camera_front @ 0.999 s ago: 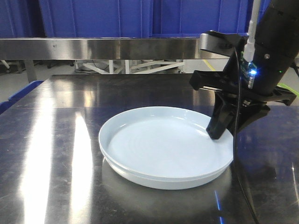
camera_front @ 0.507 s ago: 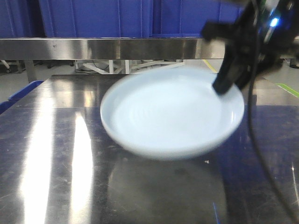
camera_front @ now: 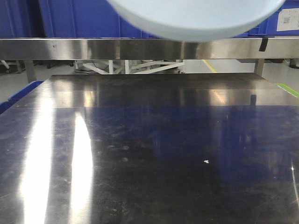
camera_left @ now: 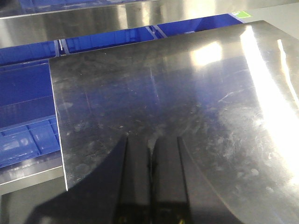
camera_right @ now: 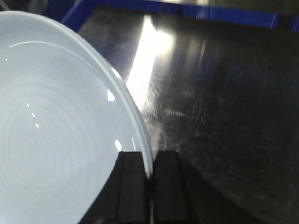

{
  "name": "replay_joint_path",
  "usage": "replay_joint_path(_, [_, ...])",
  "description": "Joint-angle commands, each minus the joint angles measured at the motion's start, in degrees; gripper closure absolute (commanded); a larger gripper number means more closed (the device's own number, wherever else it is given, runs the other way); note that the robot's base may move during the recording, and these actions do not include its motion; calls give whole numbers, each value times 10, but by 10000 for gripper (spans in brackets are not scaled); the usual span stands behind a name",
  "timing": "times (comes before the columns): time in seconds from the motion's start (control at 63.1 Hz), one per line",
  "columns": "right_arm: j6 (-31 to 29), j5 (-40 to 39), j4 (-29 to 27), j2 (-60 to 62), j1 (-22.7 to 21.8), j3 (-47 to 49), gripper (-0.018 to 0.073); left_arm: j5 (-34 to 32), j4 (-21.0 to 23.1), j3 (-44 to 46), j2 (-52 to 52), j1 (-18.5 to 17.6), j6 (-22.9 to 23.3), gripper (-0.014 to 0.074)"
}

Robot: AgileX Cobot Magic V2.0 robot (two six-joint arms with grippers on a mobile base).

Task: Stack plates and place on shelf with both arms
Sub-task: 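Lift the plate stack off the table with the right gripper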

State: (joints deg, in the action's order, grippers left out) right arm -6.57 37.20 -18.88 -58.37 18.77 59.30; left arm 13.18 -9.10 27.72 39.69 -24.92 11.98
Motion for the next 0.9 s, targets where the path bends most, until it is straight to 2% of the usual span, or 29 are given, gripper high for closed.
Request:
replay_joint_path(0.0, [-4, -80, -11, 47, 0, -12, 503, -48, -1, 17, -2, 1, 6, 512])
replay_joint_path(0.333, [-4, -147, -11, 105, 0, -109, 503, -48, -1, 17, -2, 1, 6, 512])
replay_joint_path(0.888, [-4, -144, -11, 105, 0, -111, 503, -48, -1, 17, -2, 1, 6, 512])
